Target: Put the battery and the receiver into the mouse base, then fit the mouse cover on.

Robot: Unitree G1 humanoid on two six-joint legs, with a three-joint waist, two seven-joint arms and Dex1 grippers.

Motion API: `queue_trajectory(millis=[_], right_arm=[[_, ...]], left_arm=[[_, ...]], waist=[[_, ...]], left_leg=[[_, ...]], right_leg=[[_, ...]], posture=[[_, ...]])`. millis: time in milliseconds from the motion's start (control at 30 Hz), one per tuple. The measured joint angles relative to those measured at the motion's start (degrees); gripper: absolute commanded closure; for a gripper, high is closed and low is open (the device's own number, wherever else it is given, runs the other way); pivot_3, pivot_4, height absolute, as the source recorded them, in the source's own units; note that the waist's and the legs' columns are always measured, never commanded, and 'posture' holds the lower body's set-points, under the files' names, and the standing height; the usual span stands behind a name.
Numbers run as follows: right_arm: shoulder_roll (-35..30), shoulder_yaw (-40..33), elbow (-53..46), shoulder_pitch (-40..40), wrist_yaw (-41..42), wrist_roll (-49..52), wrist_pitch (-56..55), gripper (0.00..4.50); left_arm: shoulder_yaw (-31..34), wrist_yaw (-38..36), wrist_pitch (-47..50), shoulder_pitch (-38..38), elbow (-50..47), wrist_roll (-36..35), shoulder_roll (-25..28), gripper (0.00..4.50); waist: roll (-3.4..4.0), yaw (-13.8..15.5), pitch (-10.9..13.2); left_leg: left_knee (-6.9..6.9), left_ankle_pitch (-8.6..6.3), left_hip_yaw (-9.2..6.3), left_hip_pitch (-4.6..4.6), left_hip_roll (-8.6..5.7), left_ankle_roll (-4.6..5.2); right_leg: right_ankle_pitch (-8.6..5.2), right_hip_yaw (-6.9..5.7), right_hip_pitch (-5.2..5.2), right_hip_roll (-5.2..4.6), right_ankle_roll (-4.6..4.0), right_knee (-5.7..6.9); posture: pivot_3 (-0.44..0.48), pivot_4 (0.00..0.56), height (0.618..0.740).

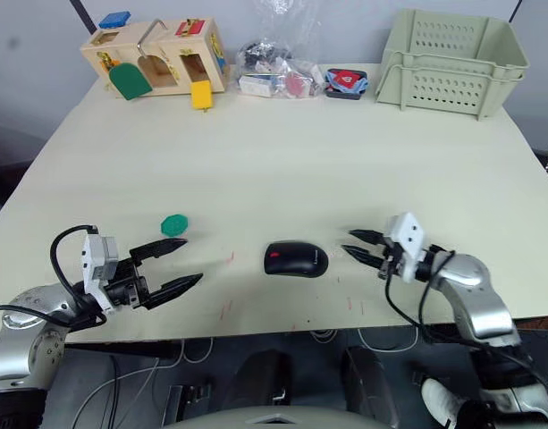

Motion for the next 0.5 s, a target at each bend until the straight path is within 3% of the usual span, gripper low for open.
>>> queue_trajectory(millis=[133,500], right_arm=[[-0.81,-5.83,-1.55,6.93,-1.00,2.41,-0.07,0.05],[-1.12,-16.75,-3.83,19.94,-1.54,7.11,-0.49,0.05]], left_arm=[[0.03,3.76,0.93,1.87,-1.26,1.14,-0.35,0.00],[0.00,12.51,-0.58,6.13,-2.28,7.85,-2.16,0.00]], waist=[[0.01,-0.02,0.00],[0.00,0.01,0.00]], left_leg=[[0.00,0.00,-0.01,0.03,0.00,0.00],[-0.01,-0.01,0.03,0.07,0.01,0.01]], right_leg=[[-0.12,0.02,0.01,0.00,-0.19,0.00],[-0.15,0.07,0.02,-0.01,-0.21,-0.02]], posture=[[0.000,0.150,0.740],[0.000,0.150,0.740]])
